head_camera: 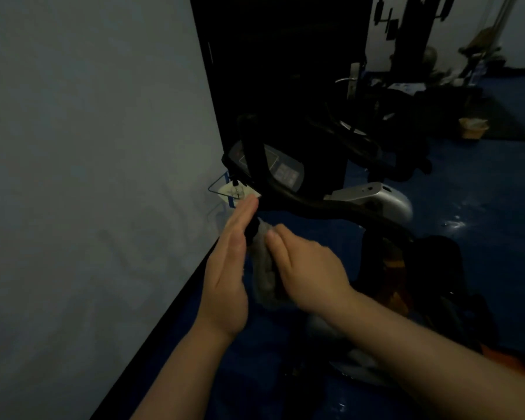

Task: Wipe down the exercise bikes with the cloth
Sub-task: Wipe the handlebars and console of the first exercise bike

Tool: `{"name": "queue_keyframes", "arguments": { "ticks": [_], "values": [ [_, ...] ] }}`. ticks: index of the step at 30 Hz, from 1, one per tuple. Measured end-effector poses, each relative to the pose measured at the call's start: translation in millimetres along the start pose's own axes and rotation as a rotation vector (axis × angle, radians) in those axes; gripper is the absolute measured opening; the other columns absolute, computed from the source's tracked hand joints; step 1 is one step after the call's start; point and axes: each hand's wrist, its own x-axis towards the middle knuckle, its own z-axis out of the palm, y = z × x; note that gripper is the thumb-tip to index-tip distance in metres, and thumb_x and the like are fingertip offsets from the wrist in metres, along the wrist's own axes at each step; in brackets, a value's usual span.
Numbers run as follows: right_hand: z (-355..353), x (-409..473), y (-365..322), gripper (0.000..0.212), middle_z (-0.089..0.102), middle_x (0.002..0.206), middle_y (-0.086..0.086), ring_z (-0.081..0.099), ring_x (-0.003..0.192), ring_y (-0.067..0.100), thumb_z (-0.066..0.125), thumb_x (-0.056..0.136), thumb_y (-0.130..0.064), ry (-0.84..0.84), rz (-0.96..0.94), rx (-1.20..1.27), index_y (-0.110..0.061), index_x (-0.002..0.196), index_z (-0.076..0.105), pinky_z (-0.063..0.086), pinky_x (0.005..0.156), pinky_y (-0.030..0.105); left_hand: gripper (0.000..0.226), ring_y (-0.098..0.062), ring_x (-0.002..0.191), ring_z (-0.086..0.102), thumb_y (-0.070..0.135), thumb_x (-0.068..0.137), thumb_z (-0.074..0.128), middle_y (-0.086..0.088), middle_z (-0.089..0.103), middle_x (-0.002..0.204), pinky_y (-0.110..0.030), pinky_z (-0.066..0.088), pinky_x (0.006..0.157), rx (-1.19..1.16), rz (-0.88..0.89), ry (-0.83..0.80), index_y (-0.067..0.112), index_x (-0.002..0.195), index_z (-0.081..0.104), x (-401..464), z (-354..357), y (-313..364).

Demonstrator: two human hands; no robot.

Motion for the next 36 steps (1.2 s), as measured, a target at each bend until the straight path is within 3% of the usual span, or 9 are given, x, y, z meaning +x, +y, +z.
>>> {"name": "queue_keyframes", "arguments": {
  "ticks": [3,7,13,16,19,24,28,33,36],
  "values": [
    [-0.2,30.2,-13.0,0.039,0.056,0.126,0.008,0.053,0.112,0.033,0.017,0.103,-0.03,-0.063,0.142,0.186,-0.018,0.127,0.046,0.043,0.093,0.051,0.051,0.002,0.137,0.033,0.04,0.096,0.026,0.012,0.039,0.148,-0.009,0.025,0.109,-0.038,-0.011,0.012,0.019,0.142,0.038,0.4,0.3,-0.4],
    [19.2,4.0,-14.7,0.038,0.061,0.104,0.002,0.06,0.087,0.025,0.019,0.101,-0.042,0.183,-0.052,0.098,-0.028,0.128,0.042,0.05,0.074,0.046,0.057,0.0,0.14,0.028,0.048,0.091,0.03,0.013,0.035,0.151,-0.028,0.023,0.118,-0.069,-0.042,0.022,0.025,0.144,0.034,-0.3,4.9,-0.2],
    [6.8,-47.8,61.4,0.041,0.059,0.086,-0.004,0.057,0.075,0.016,0.018,0.097,-0.043,0.188,0.018,-0.209,-0.025,0.109,0.052,0.046,0.072,0.037,0.047,-0.01,0.146,0.012,0.036,0.096,0.033,0.007,0.027,0.154,-0.039,0.006,0.121,0.596,0.239,0.062,0.023,0.14,0.042,1.5,31.1,-8.8],
    [1.2,-44.3,90.8,0.041,0.056,0.083,0.002,0.051,0.074,0.017,0.025,0.097,-0.033,0.249,0.0,-0.204,-0.012,0.086,0.059,0.045,0.07,0.043,0.04,-0.014,0.139,0.032,0.033,0.095,0.035,0.003,0.05,0.141,-0.037,-0.01,0.118,0.912,0.334,-0.1,0.021,0.125,0.059,2.8,41.9,-18.8],
    [8.9,-40.4,88.0,0.037,0.053,0.118,-0.003,0.052,0.1,0.009,0.031,0.1,-0.033,0.43,0.277,0.132,-0.015,0.106,0.063,0.046,0.091,0.038,0.037,-0.015,0.106,0.057,0.035,0.095,0.035,0.01,0.068,0.1,-0.041,-0.007,0.117,1.052,0.34,-0.159,0.025,0.1,0.07,3.7,45.0,-25.5],
    [26.4,-67.4,37.4,0.061,-0.002,0.158,-0.009,0.011,0.142,0.01,0.024,0.099,-0.048,0.429,0.597,0.485,-0.027,0.151,0.0,0.018,0.114,0.03,0.033,-0.017,0.085,0.055,0.035,0.095,0.037,0.009,0.063,0.081,-0.039,-0.002,0.116,1.047,0.395,-0.107,0.026,0.093,0.069,3.8,44.9,-28.1],
    [-2.0,-23.0,50.4,0.075,0.019,0.154,0.014,0.031,0.134,0.032,0.036,0.096,-0.054,0.41,0.961,0.56,-0.013,0.15,0.007,0.031,0.097,0.035,0.032,-0.019,0.089,0.056,0.035,0.095,0.037,0.009,0.065,0.084,-0.038,-0.008,0.116,1.024,0.332,-0.118,0.027,0.098,0.068,2.8,46.8,-25.8],
    [35.6,-43.0,25.3,0.056,0.047,0.133,0.009,0.05,0.116,0.022,0.052,0.093,-0.043,0.642,0.879,0.854,-0.014,0.135,0.031,0.038,0.099,0.03,0.032,-0.019,0.083,0.054,0.033,0.094,0.038,0.009,0.061,0.076,-0.039,-0.005,0.116,1.047,0.331,-0.106,0.025,0.084,0.067,3.7,49.0,-25.7],
    [24.1,-26.0,53.4,0.044,0.054,0.12,0.005,0.053,0.103,0.02,0.044,0.097,-0.041,0.676,0.997,0.837,-0.007,0.127,0.043,0.039,0.076,0.023,0.033,-0.019,0.082,0.054,0.032,0.093,0.038,0.008,0.059,0.073,-0.04,-0.003,0.116,1.069,0.329,-0.08,0.023,0.078,0.066,4.0,50.3,-28.6]
  ]
}}
